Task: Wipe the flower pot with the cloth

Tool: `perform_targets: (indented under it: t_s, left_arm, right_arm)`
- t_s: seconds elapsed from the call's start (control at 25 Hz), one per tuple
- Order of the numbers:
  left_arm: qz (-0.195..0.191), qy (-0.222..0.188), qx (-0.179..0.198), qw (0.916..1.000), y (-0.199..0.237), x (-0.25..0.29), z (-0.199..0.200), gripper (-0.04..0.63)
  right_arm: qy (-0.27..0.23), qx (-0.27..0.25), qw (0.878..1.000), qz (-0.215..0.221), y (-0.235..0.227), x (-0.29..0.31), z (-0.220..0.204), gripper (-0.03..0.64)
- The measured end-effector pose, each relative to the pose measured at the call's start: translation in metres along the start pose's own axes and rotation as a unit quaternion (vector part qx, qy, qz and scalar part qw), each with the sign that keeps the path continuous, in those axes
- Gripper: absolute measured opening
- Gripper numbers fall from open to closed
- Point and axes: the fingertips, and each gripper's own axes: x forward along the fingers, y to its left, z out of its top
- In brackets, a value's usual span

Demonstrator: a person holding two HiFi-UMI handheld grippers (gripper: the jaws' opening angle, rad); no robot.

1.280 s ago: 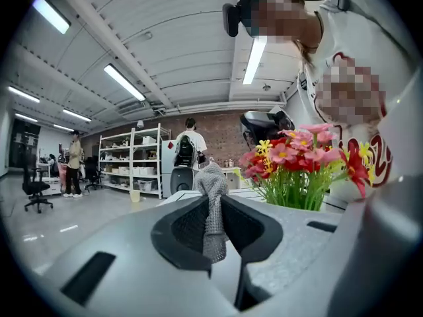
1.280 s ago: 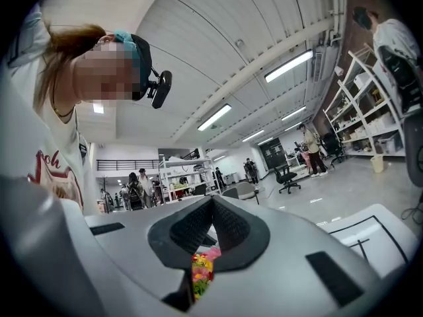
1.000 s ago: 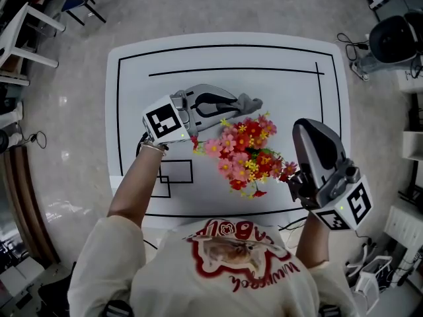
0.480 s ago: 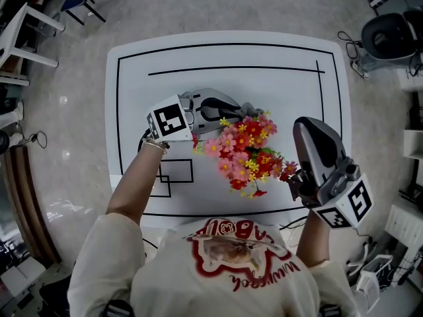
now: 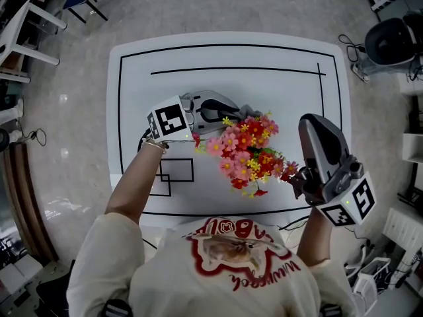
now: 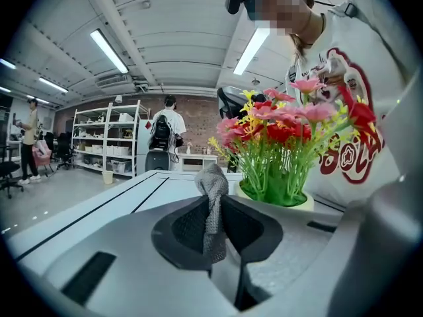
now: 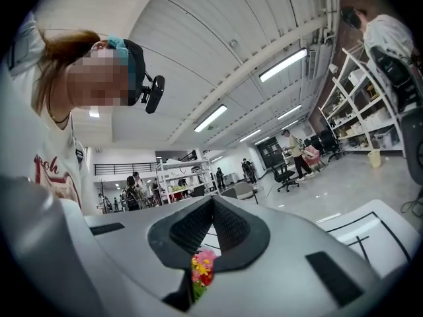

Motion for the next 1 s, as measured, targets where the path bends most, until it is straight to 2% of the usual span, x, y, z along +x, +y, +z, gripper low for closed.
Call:
perform_targets:
  t_s: [0.28, 1.0]
  left_arm:
    - [-0.003, 0.004, -0.005, 1.0, -0.001, -0.005, -0.006, 0.055]
    - [0.036, 0.013, -0.018, 0.9991, -0.006, -0.021, -0.014, 0.055]
  right_arm:
    - [-0.001, -0.004, 1.0, -0.002, 0.001, -0.003, 0.004, 0.0]
    - [-0.008, -0.009, 1.0, 0.004, 0.014, -0.007, 0.012, 0.0]
